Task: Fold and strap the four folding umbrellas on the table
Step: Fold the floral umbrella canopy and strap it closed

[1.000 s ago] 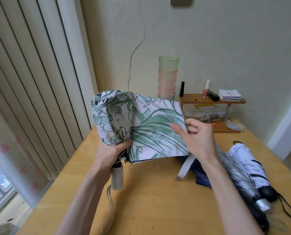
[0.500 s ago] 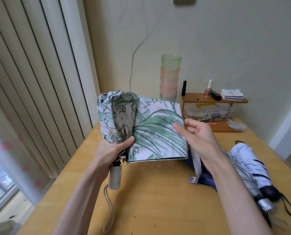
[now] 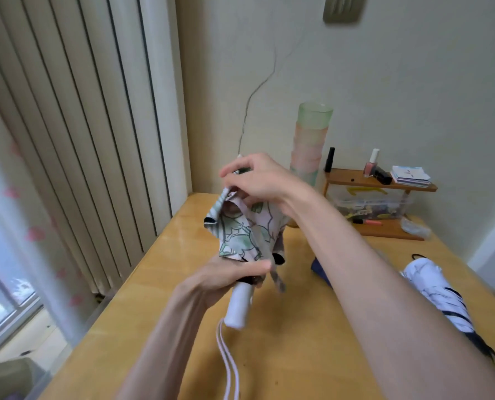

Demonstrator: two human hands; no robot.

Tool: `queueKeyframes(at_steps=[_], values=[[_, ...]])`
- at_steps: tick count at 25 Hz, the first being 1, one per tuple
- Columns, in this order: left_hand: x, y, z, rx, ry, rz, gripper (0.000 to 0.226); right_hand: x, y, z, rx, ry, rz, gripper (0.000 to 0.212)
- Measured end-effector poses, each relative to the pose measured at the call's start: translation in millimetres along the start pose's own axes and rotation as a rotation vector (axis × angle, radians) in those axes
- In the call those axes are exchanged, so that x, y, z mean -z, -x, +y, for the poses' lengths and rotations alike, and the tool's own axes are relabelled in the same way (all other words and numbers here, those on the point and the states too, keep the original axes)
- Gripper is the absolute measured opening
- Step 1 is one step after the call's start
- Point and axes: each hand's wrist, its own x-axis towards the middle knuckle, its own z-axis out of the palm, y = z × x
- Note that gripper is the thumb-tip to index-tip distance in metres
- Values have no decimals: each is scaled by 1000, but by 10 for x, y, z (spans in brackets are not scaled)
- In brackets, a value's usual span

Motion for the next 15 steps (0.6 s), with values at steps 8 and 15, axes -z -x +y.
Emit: queueKeyframes(at_steps=[8,15], values=[[-80,-41,-13,62,24,34,25,-33,-207,15,147,247,-424,64],[-36,-52,-9,-20,169,12,20,349,1,135,439,407,46,60]])
